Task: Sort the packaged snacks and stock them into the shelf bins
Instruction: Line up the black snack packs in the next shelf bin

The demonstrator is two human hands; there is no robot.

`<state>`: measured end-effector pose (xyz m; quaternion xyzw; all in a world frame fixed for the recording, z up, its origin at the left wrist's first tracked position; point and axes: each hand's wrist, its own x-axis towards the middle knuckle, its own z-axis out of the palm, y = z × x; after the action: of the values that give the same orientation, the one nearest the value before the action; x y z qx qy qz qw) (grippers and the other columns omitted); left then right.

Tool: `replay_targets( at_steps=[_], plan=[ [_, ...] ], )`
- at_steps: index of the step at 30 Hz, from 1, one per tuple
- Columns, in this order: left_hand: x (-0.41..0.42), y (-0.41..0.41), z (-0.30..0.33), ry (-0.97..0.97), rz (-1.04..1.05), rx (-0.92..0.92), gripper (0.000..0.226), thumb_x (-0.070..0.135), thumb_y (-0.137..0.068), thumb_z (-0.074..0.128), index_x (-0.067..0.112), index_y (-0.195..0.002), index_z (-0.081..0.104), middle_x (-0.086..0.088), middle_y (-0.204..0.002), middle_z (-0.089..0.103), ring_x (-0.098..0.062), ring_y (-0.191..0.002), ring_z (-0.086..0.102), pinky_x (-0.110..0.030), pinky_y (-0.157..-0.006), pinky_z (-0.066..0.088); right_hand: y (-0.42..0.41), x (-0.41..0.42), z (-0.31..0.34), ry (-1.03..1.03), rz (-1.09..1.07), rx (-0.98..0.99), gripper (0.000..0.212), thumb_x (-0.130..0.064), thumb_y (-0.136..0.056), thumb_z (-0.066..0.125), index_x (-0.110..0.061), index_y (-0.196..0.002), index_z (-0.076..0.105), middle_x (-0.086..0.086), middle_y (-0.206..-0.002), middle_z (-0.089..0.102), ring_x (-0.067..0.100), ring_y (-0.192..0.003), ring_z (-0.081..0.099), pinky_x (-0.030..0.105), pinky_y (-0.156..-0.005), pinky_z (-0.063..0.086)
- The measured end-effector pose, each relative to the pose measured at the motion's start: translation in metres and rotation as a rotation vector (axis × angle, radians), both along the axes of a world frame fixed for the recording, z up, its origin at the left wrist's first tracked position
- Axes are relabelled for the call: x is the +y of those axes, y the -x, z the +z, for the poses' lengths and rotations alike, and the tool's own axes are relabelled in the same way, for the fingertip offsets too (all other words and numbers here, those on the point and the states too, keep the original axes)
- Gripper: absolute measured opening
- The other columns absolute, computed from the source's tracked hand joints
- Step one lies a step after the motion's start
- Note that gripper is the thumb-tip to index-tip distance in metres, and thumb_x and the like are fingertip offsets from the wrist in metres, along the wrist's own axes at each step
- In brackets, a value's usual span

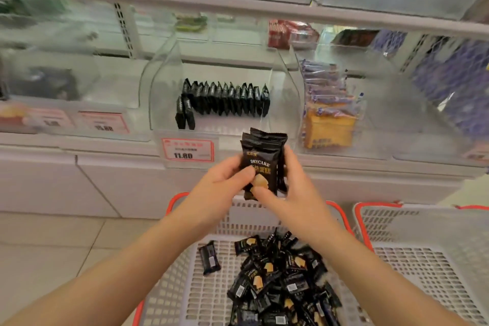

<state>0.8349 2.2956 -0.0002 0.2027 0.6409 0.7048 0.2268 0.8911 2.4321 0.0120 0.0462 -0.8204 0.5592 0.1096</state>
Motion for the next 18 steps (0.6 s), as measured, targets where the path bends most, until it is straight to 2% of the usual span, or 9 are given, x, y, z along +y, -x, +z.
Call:
replay_targets(
  at_steps=[2, 4, 6, 8, 10, 12, 15, 18],
  plan=[
    [-0.007, 0.013, 0.012, 0.016, 0.044, 0.070, 0.029, 0.010, -0.096, 0.043, 0.030, -0.104, 0.062, 0.013, -0.080, 0.070, 0.001, -0.082, 0.063, -0.022, -0.085, 0.051, 0.020, -0.007, 0.015, -0.025, 0.028, 0.037, 0.050, -0.012, -0.084, 0.063, -0.047, -0.113, 0.042, -0.018, -0.108, 0.059, -0.011, -0.100, 0.054, 0.003, -0.079, 0.042],
    [-0.017, 0.030, 0.024, 0.047, 0.063, 0.127, 0.027, 0.013, -0.096, 0.045, 0.032, -0.100, 0.064, 0.014, -0.088, 0.072, -0.001, -0.087, 0.063, -0.026, -0.088, 0.050, 0.041, -0.012, 0.026, 0.004, 0.051, -0.003, 0.040, -0.015, -0.086, 0.062, -0.039, -0.114, 0.049, -0.017, -0.103, 0.063, -0.005, -0.095, 0.059, 0.013, -0.082, 0.049],
    [-0.028, 0.051, 0.036, 0.125, 0.077, 0.179, 0.023, 0.020, -0.095, 0.049, 0.033, -0.095, 0.068, 0.006, -0.096, 0.073, -0.012, -0.094, 0.065, -0.034, -0.090, 0.050, 0.064, -0.016, 0.032, 0.056, 0.018, -0.054, 0.028, -0.020, -0.086, 0.061, -0.029, -0.112, 0.056, -0.013, -0.099, 0.066, 0.003, -0.093, 0.063, 0.024, -0.085, 0.052],
    [-0.034, 0.072, 0.047, 0.282, 0.154, 0.286, 0.022, 0.030, -0.091, 0.048, 0.037, -0.091, 0.069, -0.002, -0.101, 0.072, -0.024, -0.097, 0.065, -0.038, -0.093, 0.048, 0.085, -0.020, 0.036, 0.158, -0.061, -0.141, 0.015, -0.022, -0.087, 0.059, -0.025, -0.102, 0.060, -0.008, -0.091, 0.067, 0.008, -0.086, 0.064, 0.026, -0.080, 0.053],
    [-0.035, 0.094, 0.056, 0.543, 0.236, 0.465, 0.026, 0.029, -0.094, 0.044, 0.026, -0.104, 0.067, -0.006, -0.105, 0.069, -0.025, -0.098, 0.062, -0.034, -0.092, 0.047, 0.106, -0.021, 0.043, 0.274, -0.126, -0.312, 0.003, -0.022, -0.087, 0.058, -0.021, -0.087, 0.061, -0.005, -0.076, 0.065, 0.010, -0.073, 0.062, 0.024, -0.063, 0.055],
    [-0.035, 0.116, 0.063, 0.904, 0.228, 0.718, 0.028, 0.022, -0.097, 0.038, 0.012, -0.110, 0.061, -0.008, -0.105, 0.065, -0.023, -0.093, 0.058, -0.029, -0.078, 0.044, 0.124, -0.017, 0.052, 0.308, -0.098, -0.491, 0.009, -0.022, -0.084, 0.060, -0.019, -0.075, 0.059, -0.005, -0.061, 0.059, 0.008, -0.057, 0.057, 0.019, -0.045, 0.048],
    [-0.033, 0.148, 0.068, 1.368, 0.107, 0.973, 0.019, 0.016, -0.096, 0.040, 0.009, -0.101, 0.056, -0.008, -0.097, 0.057, -0.025, -0.086, 0.053, -0.033, -0.066, 0.040, 0.149, -0.007, 0.065, 0.145, -0.044, -0.573, 0.011, -0.024, -0.079, 0.063, -0.018, -0.071, 0.058, -0.005, -0.053, 0.057, 0.005, -0.044, 0.053, 0.015, -0.039, 0.040],
    [-0.027, 0.170, 0.070, 1.682, 0.037, 1.064, 0.011, 0.007, -0.091, 0.045, 0.011, -0.086, 0.053, -0.002, -0.075, 0.043, -0.021, -0.073, 0.044, -0.033, -0.061, 0.039, 0.176, -0.008, 0.064, -0.170, -0.120, -0.501, 0.017, -0.028, -0.075, 0.062, -0.012, -0.080, 0.058, 0.001, -0.065, 0.056, 0.014, -0.057, 0.052, 0.019, -0.043, 0.040]
  ],
)
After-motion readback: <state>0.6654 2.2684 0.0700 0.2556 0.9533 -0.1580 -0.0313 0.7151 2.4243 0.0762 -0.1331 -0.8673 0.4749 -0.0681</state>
